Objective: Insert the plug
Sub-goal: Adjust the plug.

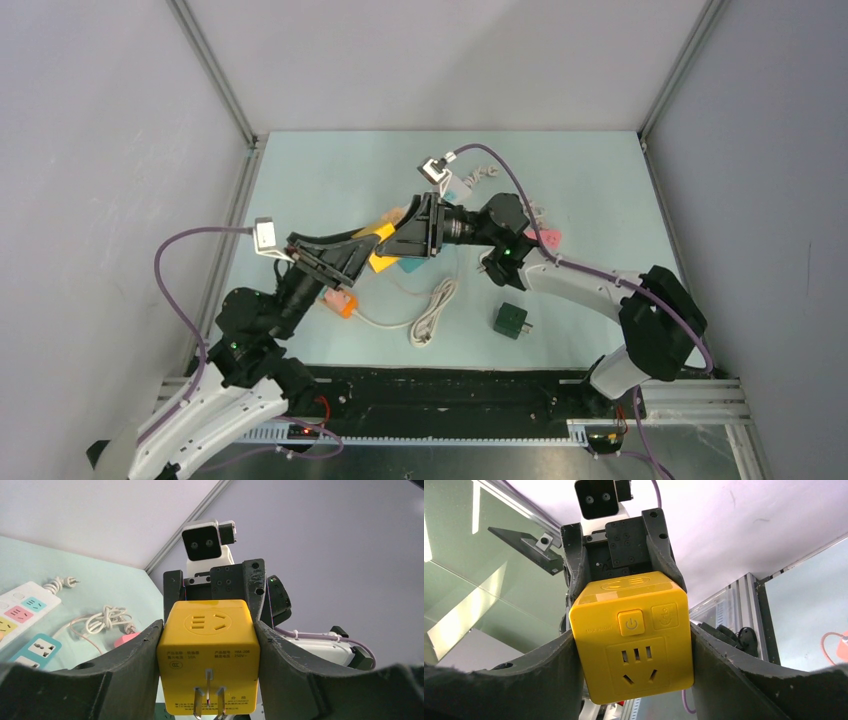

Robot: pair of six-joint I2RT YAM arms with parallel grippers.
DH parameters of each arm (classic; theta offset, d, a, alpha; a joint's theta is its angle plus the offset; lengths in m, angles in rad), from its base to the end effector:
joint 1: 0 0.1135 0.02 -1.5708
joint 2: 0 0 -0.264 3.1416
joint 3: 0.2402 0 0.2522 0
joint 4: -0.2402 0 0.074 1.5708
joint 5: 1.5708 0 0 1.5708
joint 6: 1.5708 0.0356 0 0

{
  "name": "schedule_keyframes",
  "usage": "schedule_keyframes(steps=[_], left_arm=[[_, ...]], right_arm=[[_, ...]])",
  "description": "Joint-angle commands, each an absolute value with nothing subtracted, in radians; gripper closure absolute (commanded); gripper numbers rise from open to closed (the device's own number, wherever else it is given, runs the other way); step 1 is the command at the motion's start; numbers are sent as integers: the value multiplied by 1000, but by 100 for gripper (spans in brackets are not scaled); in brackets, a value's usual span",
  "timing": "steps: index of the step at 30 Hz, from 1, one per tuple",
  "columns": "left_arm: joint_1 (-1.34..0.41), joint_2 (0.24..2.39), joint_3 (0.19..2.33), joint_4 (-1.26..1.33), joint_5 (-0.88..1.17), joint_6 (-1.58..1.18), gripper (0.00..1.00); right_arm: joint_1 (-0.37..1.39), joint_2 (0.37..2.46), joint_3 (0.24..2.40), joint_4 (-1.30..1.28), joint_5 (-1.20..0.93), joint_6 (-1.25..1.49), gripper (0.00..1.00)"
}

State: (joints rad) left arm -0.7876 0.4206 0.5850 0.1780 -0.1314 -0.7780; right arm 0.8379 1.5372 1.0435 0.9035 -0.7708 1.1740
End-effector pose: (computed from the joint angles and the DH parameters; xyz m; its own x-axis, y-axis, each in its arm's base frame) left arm 0.0836 -0.0774 0.3573 -0.2632 -0.7218 -0.6401 0.6047 0.3935 -0.6924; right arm 0.2134 0.2742 0.3538 -0.7830 0.1190 -0.6105 -0.6171 -0.2712 0.7387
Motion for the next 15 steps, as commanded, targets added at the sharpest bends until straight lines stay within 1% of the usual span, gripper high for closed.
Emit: schedule_keyframes(steps=[1,2,3,4,5,6,7,9,11,12,13,14,15], left_arm=[[-787,411,582,218,-156,-772,100],[-787,412,581,218,-157,-769,98],[-787,412,580,217,-158,-766,93],[-786,412,579,218,-158,-763,72],[-787,413,579,217,-162,-756,56],[-787,411,578,216,-165,-751,30],[-787,411,582,203,-177,-740,12],[-786,413,601,152,-211,-725,2],[-786,426,632,62,-265,-715,1],[-787,435,646,17,-317,-714,1],[-786,456,680,-69,-349,-713,0],[-784,467,695,-108,-403,-713,0],[-781,493,719,-167,-424,-713,0]], right_arm=[[841,1544,1038,1001,-739,1226,53],[841,1541,1036,1000,-737,1223,59],[841,1539,1036,999,-738,1221,62],[840,1537,1036,990,-739,1214,70],[836,1533,1035,982,-743,1211,74],[831,1530,1036,954,-746,1199,84],[821,1521,1036,935,-751,1178,94],[800,1499,1035,848,-761,1123,100],[768,1467,1040,719,-768,1032,100],[741,1452,1049,592,-764,988,100],[726,1424,1055,521,-746,900,100],[693,1412,1073,379,-732,850,100],[673,1393,1095,312,-703,758,100]])
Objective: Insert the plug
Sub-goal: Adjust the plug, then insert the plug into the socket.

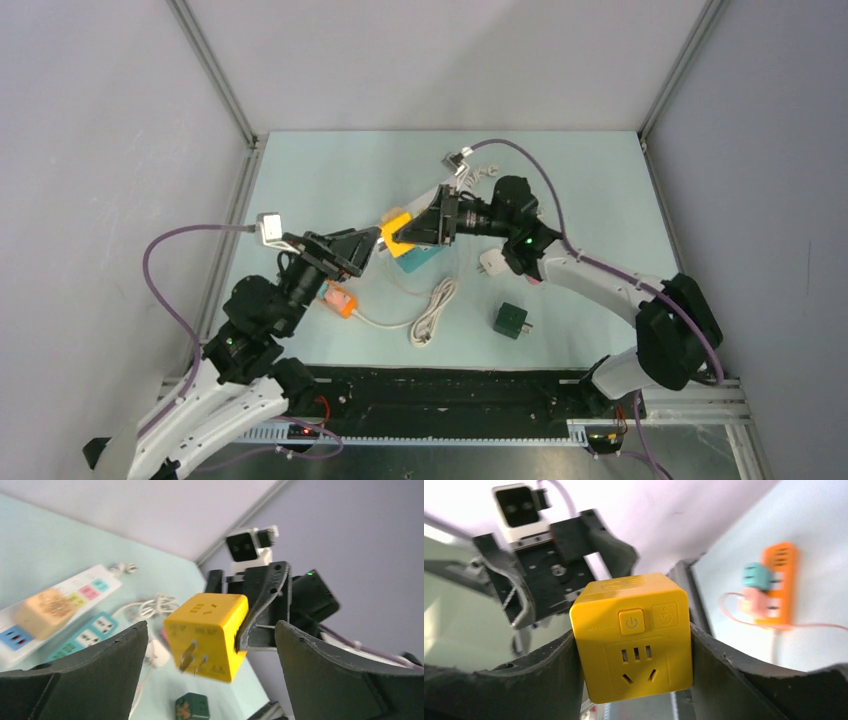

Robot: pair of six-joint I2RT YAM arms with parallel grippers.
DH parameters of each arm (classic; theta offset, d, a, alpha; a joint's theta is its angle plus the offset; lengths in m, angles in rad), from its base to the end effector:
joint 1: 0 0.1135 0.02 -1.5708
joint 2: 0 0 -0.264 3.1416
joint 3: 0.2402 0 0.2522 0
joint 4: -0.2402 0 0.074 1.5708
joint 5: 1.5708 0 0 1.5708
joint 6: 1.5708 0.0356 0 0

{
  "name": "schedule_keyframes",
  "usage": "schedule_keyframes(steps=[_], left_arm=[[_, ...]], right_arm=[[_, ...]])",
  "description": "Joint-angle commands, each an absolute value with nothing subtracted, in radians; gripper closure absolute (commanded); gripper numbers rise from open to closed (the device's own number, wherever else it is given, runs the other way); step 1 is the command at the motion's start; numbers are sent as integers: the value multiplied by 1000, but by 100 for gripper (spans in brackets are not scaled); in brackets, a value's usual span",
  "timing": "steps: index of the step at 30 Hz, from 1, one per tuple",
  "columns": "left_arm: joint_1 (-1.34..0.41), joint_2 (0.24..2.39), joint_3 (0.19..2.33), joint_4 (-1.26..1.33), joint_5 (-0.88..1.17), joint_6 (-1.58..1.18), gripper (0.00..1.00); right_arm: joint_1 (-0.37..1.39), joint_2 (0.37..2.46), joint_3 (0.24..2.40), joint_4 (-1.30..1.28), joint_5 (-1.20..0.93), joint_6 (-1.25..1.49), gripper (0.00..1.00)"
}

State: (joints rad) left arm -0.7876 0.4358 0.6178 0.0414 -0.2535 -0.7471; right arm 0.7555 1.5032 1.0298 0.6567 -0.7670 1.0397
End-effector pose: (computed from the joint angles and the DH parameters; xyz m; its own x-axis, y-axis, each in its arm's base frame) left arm 0.0885 -0.0763 0.3523 -0.2342 -0.6971 -0.6777 0.4829 0.5216 -0.7034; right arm 0.2346 0.2549 0.3368 -0.7867 0.1118 -0.6071 -0.6160 -0.0793 0.7837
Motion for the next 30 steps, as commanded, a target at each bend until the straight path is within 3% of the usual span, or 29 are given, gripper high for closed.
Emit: schedule_keyframes(steps=[1,8,15,23,30], left_arm=[[-771,507,728,-189,-453,-715,0],[-567,796,802,-219,-308,-724,0],[-521,1233,1054,-215,-192,-321,0],[-514,1529,1171,-216,-149,16,0],[-443,1729,1331,-227,-144,-125,0]], right_arm=[[636,1387,1107,180,-686,715,100],[492,1431,1226,-155,-501,429,100],[451,1526,1304,-221,-417,350,100],[418,1535,1304,-235,-441,327,100],[387,1624,1352,-222,-417,333,100]])
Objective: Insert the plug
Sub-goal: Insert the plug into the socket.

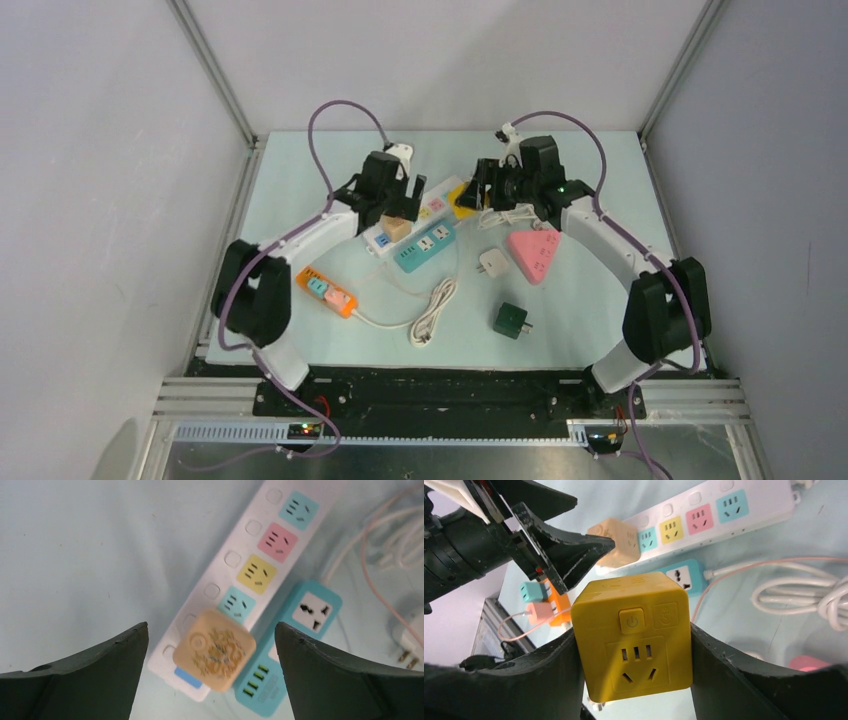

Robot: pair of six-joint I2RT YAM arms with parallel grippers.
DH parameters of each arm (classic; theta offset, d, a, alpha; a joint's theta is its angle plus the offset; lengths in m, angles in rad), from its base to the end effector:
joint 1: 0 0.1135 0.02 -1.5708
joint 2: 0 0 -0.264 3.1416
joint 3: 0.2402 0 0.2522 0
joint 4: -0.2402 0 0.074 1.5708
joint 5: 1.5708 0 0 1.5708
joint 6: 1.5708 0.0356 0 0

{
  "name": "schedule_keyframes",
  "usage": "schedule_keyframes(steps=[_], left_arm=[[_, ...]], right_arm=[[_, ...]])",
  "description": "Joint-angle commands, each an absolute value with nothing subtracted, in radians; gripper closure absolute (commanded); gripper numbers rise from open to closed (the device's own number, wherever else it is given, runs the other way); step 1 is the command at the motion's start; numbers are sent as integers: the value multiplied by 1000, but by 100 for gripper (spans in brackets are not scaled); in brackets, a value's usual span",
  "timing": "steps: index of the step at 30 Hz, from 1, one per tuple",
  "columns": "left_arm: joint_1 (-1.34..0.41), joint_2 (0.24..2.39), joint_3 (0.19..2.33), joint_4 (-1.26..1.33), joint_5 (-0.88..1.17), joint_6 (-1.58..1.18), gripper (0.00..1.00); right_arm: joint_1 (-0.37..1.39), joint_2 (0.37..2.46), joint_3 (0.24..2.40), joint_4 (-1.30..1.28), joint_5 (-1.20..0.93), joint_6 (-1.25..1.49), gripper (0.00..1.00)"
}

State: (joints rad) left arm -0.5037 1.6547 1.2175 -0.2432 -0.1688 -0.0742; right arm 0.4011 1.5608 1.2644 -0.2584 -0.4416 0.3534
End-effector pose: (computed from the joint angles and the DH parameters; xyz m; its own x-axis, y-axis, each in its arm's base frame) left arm 0.3307 -0.1754 0.2586 -0.5762 0.2341 -0.7830 0.3196 0.9463 0.0478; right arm 0.3250 0.1543 0.3074 -0.6929 0.0460 -0.7196 -0.4771 0.7190 0.5054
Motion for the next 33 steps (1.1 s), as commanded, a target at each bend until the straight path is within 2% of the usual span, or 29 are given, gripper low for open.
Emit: schedule_keyframes(steps=[1,9,14,17,25,29,33], left_arm=[[-432,1750,1377,-229,-113,-142,0],[-360,2079,1795,-333,191,-280,2],[-358,2275,1972,-363,296,-469,17],[-361,2349,2004,-362,318,-542,22],[-397,2354,1963,-361,322,-515,24],[-410,2336,1913,-362,361,-488,34],[-433,2295,1834,-358,365,-461,38]], right_arm=[[387,1639,1378,-229,-409,331,100],[386,1715,1407,-237,-338,327,100],[386,1699,1378,-247,-353,331,100],[385,1673,1365,-250,-360,331,100],[377,1619,1352,-278,-343,320,100],[368,1607,1352,-293,-316,313,100],[355,1602,1352,-306,-286,300,100]])
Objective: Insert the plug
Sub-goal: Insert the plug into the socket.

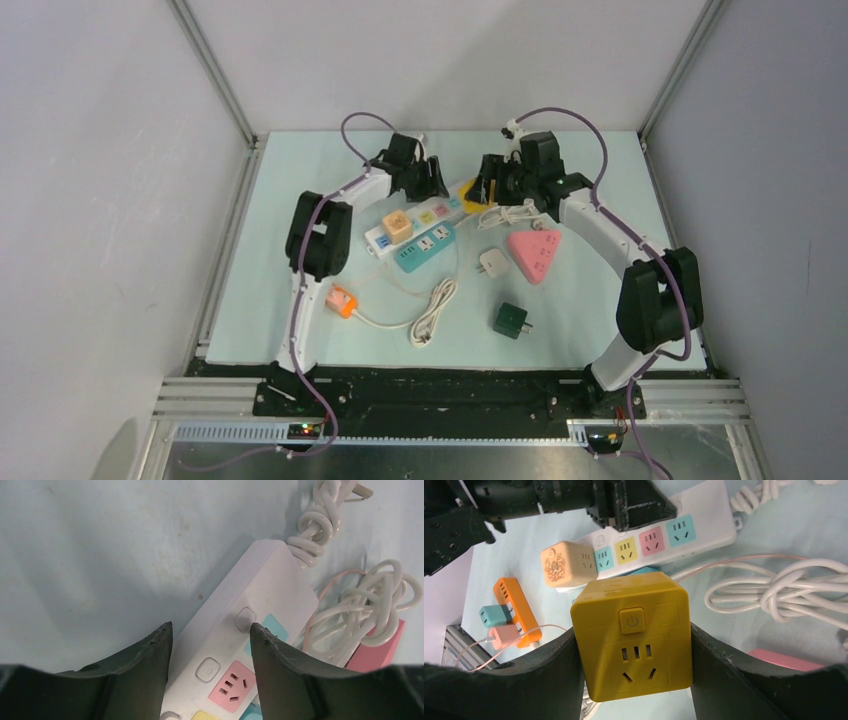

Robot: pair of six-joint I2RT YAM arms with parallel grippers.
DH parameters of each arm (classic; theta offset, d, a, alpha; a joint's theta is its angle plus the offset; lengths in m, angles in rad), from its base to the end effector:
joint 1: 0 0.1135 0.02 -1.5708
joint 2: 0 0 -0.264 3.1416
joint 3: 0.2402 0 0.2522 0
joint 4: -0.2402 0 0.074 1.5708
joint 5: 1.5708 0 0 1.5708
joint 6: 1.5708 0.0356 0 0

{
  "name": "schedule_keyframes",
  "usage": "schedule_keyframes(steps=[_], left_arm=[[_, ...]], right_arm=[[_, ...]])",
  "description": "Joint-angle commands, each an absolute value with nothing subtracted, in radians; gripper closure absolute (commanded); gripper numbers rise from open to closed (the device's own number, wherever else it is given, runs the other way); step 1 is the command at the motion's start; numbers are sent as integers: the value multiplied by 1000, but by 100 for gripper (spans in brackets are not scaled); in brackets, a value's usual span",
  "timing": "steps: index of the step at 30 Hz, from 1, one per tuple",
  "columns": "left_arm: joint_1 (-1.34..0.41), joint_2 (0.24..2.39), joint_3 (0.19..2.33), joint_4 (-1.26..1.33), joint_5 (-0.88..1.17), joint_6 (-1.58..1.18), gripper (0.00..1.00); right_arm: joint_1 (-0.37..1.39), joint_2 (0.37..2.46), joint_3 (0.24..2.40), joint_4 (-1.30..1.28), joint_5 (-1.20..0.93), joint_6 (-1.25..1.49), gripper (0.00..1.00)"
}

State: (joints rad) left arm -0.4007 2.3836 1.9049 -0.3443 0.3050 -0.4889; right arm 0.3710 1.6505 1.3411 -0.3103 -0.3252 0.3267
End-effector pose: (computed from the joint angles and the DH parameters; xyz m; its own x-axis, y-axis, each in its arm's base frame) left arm 0.4840 -0.2167 0.1563 -0.8591 -0.1226 -0.4970 0.1774 0.8394 -0.5138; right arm 0.3503 0.1485 0.2967 -0.7007 0.0537 -0.7114 -0.3812 0.8147 0.4370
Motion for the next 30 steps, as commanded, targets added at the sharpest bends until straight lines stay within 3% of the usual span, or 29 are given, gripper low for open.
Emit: schedule_keyframes(steps=[1,11,20,30], left_arm=[[-441,2280,1821,-355,364,-457,40],[-477,2161,1628,-283,394,-430,53],[-435,2078,1552,-267,366,-436,56],[-410,2035,1496,-259,419,-404,54]], right_arm=[[351,1602,1353,-307,-277,297,100],[389,1757,1551,-515,-165,139,100],[433,2031,1869,-653,-136,-100,100],[472,2139,1909,-668,-153,-260,100]])
